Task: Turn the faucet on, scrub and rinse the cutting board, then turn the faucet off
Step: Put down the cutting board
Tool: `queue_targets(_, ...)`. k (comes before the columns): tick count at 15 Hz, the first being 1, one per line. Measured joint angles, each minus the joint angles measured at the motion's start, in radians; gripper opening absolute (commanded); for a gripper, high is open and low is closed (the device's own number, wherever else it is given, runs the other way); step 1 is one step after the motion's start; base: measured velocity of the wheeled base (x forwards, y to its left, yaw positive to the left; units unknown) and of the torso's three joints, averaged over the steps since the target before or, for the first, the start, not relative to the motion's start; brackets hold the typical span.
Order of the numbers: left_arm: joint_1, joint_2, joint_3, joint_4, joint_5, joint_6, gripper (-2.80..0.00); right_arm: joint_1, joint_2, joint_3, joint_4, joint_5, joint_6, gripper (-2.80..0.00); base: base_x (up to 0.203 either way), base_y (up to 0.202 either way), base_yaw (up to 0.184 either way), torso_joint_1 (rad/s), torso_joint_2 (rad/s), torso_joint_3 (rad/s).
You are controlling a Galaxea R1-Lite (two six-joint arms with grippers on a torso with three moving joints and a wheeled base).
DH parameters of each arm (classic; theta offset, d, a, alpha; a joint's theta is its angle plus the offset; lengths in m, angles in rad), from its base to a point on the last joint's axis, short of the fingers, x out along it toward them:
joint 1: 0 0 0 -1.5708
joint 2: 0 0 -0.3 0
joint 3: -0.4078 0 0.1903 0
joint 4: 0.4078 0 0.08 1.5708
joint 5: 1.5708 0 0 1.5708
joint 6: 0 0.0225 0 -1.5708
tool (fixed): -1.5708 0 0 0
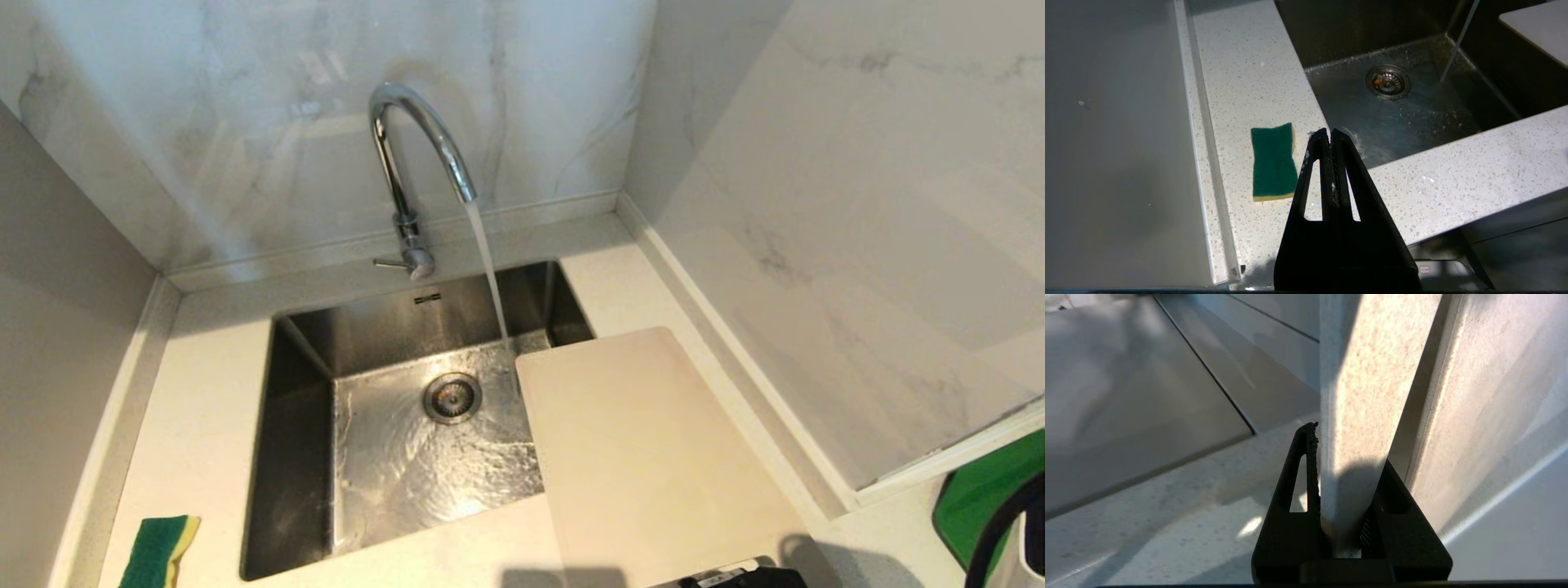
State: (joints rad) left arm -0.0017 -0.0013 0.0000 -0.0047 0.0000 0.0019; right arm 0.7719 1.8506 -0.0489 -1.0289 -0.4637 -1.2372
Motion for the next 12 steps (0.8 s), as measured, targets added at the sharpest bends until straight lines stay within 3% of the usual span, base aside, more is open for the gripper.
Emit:
queue_targets(8,0.0,0.0,0.0,0.0,0.0,0.0,-2.8,-0.001,0.029,0.03,0.065,0.044,0.075,-2.8,0.0,0.0,0.0,0.0,0.0,0.0)
queue_targets(12,0.0,0.0,0.0,0.0,0.0,0.0,-2.8,-0.041,0.025,0.047,0.082,0.044,0.091,-2.8,0.0,0.0,0.0,0.0,0.0,0.0)
